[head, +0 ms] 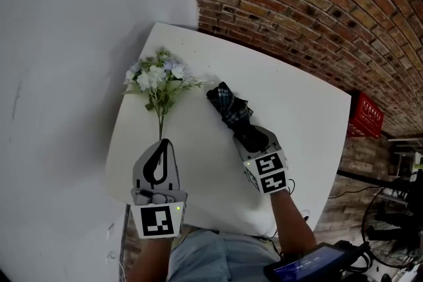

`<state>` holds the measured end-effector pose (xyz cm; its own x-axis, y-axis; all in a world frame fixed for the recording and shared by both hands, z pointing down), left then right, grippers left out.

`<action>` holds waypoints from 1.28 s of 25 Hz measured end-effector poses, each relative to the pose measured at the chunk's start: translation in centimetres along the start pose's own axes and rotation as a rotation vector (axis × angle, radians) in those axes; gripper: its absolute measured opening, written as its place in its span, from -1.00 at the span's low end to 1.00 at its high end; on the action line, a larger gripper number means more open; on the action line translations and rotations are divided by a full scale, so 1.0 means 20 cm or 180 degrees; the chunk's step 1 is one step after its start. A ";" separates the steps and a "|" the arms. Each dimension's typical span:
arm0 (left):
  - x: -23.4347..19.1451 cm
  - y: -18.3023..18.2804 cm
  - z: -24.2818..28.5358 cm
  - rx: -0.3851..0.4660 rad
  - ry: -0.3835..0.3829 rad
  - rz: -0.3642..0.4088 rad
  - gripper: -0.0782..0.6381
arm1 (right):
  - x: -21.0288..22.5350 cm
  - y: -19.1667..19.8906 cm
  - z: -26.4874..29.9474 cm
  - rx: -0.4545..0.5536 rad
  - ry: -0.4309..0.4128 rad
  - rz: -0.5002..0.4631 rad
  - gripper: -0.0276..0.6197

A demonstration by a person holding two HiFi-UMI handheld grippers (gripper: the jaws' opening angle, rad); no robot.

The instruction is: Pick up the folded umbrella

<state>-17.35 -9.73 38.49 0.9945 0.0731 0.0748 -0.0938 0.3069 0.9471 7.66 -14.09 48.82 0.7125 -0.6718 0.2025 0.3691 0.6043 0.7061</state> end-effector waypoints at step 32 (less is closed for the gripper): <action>0.17 -0.19 -0.27 0.0368 0.0135 0.0142 -0.76 | -0.15 -0.22 -0.50 0.0877 0.0217 -0.0191 -0.33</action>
<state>-13.93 -5.61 33.48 0.9864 0.1250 0.1067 -0.1295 0.1911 0.9730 9.84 -10.34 38.35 0.7362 -0.6668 0.1154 0.2424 0.4190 0.8751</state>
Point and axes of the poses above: the fingertips, and each gripper's own axes: z forward along the fingers, x to its right, y out of its underside, the point moved 9 cm from there along -z, backward along the fingers, and after that the axes turned 14 degrees about -y, right-handed, at the moved point
